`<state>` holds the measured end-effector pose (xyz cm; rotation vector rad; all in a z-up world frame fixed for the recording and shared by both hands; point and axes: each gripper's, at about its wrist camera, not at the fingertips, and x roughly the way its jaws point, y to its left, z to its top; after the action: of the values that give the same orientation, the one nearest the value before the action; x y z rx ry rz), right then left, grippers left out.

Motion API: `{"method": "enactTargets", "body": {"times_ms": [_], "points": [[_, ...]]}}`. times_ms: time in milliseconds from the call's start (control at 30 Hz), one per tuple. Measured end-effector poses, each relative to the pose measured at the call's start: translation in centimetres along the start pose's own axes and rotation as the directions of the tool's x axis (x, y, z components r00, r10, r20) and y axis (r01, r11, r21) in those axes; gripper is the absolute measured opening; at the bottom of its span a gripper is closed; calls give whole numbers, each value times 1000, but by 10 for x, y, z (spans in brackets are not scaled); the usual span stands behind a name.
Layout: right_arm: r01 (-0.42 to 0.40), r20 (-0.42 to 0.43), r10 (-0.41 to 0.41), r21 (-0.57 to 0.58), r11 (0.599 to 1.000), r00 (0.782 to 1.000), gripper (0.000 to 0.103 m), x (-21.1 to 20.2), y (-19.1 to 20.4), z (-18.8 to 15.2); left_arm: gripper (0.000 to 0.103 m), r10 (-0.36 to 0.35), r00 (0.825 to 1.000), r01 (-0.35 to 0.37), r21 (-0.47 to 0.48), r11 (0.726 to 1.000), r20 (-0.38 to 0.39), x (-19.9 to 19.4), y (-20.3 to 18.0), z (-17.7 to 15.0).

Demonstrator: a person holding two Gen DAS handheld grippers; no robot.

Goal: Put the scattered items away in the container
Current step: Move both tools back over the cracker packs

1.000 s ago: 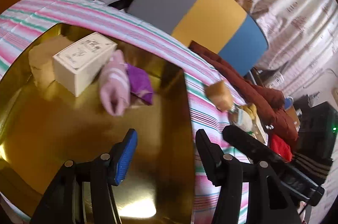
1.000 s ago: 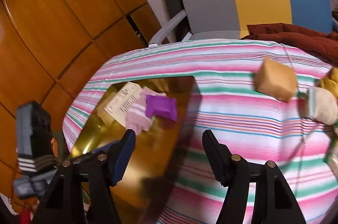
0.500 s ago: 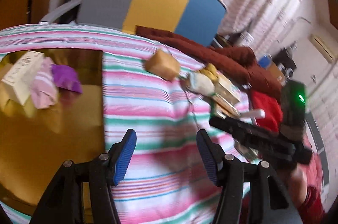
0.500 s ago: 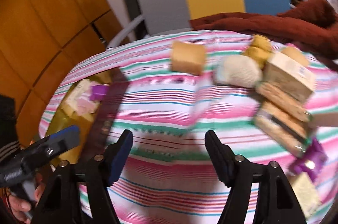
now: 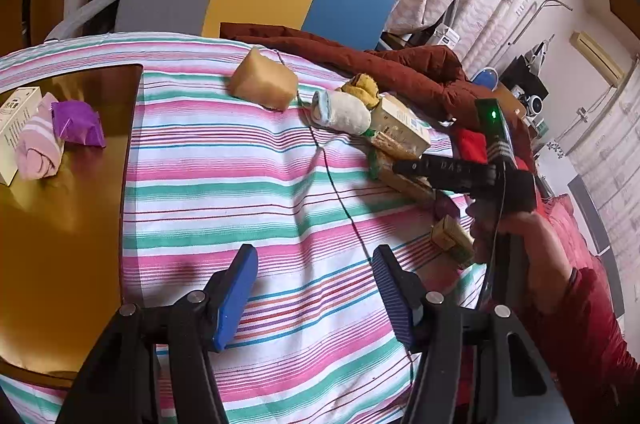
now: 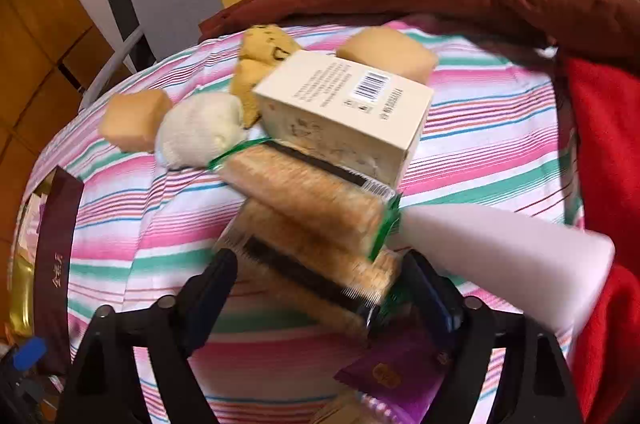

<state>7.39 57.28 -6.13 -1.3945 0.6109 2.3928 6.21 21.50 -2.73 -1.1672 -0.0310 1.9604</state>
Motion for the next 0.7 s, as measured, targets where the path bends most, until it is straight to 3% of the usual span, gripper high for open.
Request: {"method": "enactTargets", "body": {"times_ms": [67, 133, 233, 267, 433, 467, 500, 567, 633, 700], "points": [[-34, -8, 35, 20, 999, 999, 93, 4, -4, 3, 60, -2, 1000, 2, -8, 1000, -8, 4, 1, -1], [-64, -18, 65, 26, 998, 998, 93, 4, -3, 3, 60, 1, 1000, -1, -12, 1000, -8, 5, 2, -2], [-219, -50, 220, 16, 976, 974, 94, 2, 12, -6, 60, 7, 1000, -7, -22, 1000, -8, 6, 3, -2], [-306, -77, 307, 20, 952, 949, 97, 3, 19, -10, 60, 13, 1000, -14, -24, 1000, -6, 7, 3, -2], [-519, -145, 506, -67, 852, 850, 100, -5, 59, -22, 60, 24, 1000, -24, -18, 1000, -5, 10, 0, -3], [-548, -131, 538, -61, 834, 833, 99, -8, 60, -20, 60, 22, 1000, -22, -16, 1000, -8, 11, -1, -3], [-557, -98, 550, -62, 828, 829, 99, -15, 57, -19, 60, 20, 1000, -20, -13, 1000, -10, 12, -2, -3], [-520, -19, 520, -78, 851, 854, 96, -25, 49, -14, 60, 21, 1000, -22, -7, 1000, -15, 14, -3, -3], [-378, 95, 388, -109, 919, 917, 95, -39, 37, -8, 60, 18, 1000, -19, -8, 1000, -25, 17, -4, -3], [-245, 135, 262, -130, 961, 956, 95, -42, 31, -5, 60, 12, 999, -12, -14, 1000, -37, 20, -4, -2]]}}
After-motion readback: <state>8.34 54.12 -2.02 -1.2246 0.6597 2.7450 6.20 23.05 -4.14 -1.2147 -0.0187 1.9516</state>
